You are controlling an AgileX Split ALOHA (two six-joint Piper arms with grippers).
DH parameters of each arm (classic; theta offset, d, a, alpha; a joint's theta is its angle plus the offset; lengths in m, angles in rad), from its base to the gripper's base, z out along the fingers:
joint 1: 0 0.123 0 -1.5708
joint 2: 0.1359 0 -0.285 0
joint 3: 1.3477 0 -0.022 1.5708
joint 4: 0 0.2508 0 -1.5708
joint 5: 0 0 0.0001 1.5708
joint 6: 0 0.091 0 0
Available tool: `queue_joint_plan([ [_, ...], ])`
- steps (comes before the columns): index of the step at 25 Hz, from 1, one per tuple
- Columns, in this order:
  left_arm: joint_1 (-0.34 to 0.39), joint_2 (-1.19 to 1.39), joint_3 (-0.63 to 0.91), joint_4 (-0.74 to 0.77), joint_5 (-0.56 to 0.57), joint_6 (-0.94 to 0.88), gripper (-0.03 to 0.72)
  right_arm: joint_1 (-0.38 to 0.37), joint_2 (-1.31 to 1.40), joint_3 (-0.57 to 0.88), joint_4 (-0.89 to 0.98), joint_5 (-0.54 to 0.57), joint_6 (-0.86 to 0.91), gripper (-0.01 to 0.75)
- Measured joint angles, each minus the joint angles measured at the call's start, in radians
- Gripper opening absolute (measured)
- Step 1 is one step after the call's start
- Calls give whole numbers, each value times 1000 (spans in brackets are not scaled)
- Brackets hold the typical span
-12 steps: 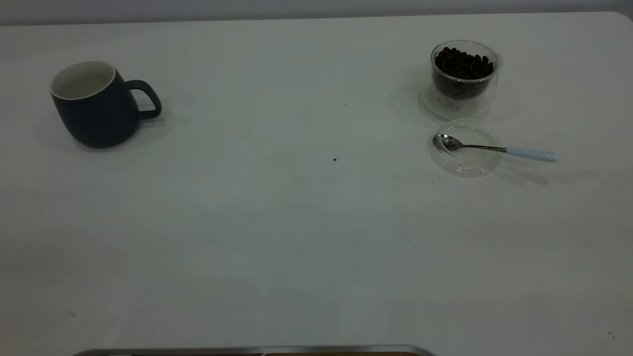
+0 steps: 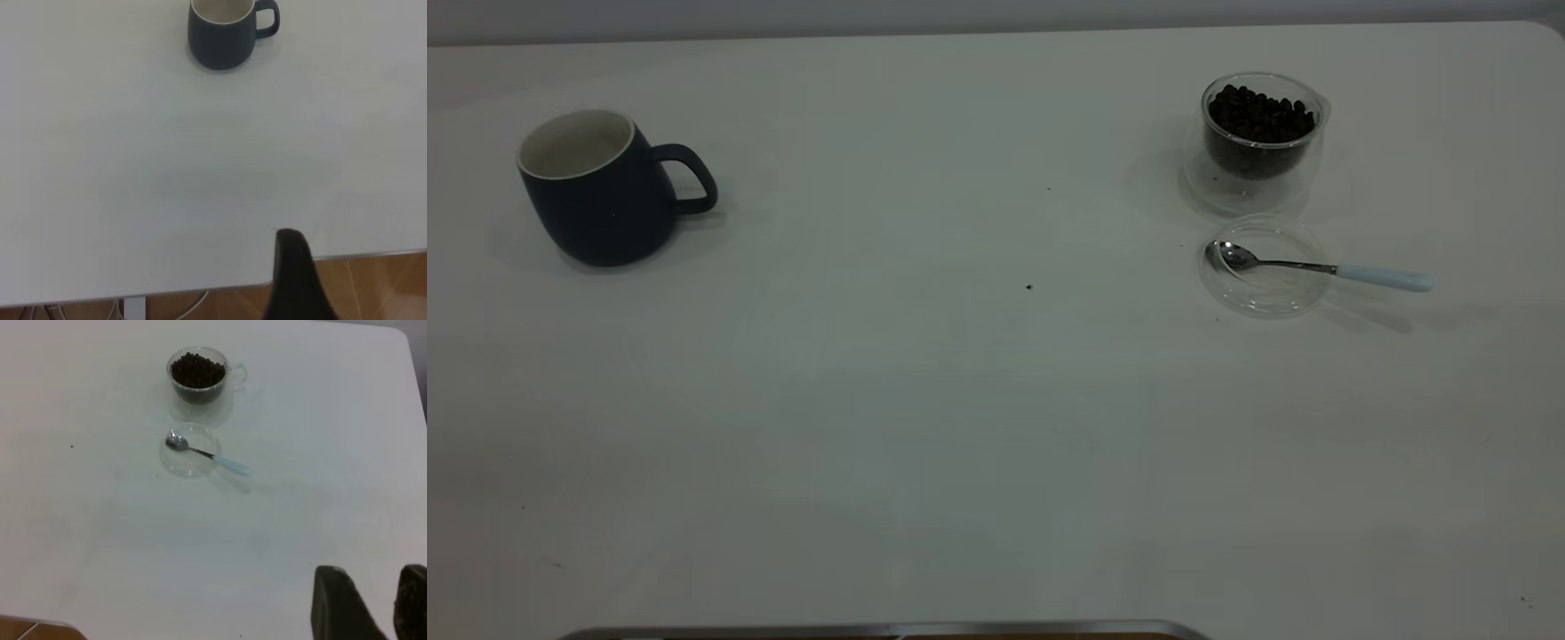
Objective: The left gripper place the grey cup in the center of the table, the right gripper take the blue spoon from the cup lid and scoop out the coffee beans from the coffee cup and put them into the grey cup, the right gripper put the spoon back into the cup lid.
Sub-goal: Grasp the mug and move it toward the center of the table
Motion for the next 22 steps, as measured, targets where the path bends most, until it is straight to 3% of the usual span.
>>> queue_joint_plan([
  [17,0,0,0,0,0,0,548,0,0,0,0,0,1,240],
  [22,-8,24,-20,10,-20,-73,548,0,0,0,0,0,0,240],
])
